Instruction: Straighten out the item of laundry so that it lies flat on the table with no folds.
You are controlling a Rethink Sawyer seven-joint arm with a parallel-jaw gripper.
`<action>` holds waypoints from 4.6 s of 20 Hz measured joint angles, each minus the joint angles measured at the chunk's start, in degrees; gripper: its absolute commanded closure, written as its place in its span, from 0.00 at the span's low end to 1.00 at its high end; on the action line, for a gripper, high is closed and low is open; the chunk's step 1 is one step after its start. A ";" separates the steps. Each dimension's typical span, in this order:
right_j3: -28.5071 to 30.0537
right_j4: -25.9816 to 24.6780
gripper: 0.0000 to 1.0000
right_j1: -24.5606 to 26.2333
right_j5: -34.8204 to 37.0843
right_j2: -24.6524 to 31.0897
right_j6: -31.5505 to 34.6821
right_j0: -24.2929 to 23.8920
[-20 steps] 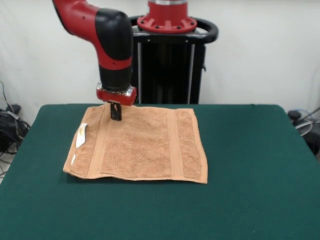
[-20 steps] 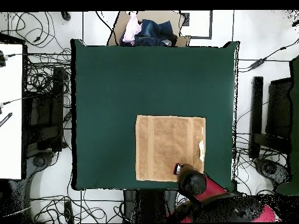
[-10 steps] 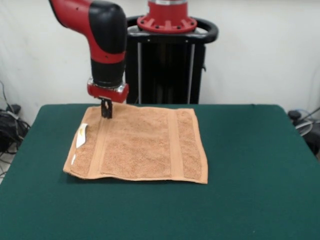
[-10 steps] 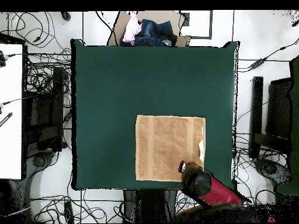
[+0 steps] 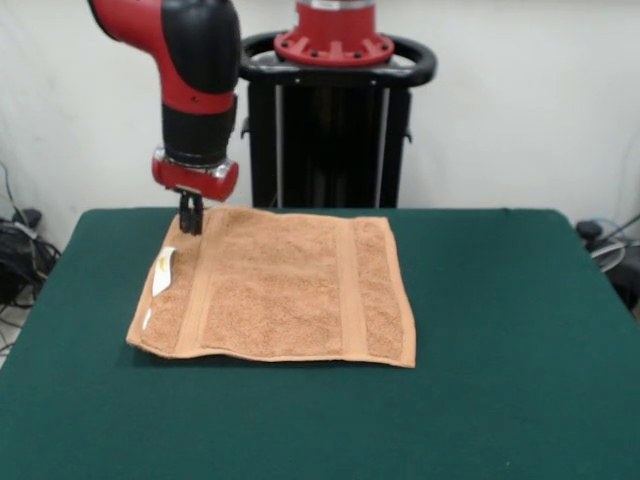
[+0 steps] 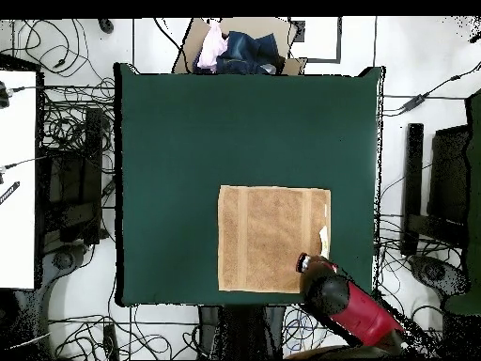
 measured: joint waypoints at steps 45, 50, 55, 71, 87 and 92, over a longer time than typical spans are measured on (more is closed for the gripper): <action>-11.60 6.28 1.00 -2.99 21.52 2.29 0.00 -3.99; -13.37 6.21 1.00 -3.15 23.52 2.69 0.00 -5.61; -16.89 3.25 1.00 -2.51 25.37 4.32 0.00 -11.19; -23.92 -1.26 1.00 -0.40 31.03 6.09 0.00 -15.05; -27.96 4.64 1.00 0.00 33.09 6.12 0.01 -4.80; -28.91 8.56 1.00 0.17 33.09 6.12 0.02 -2.33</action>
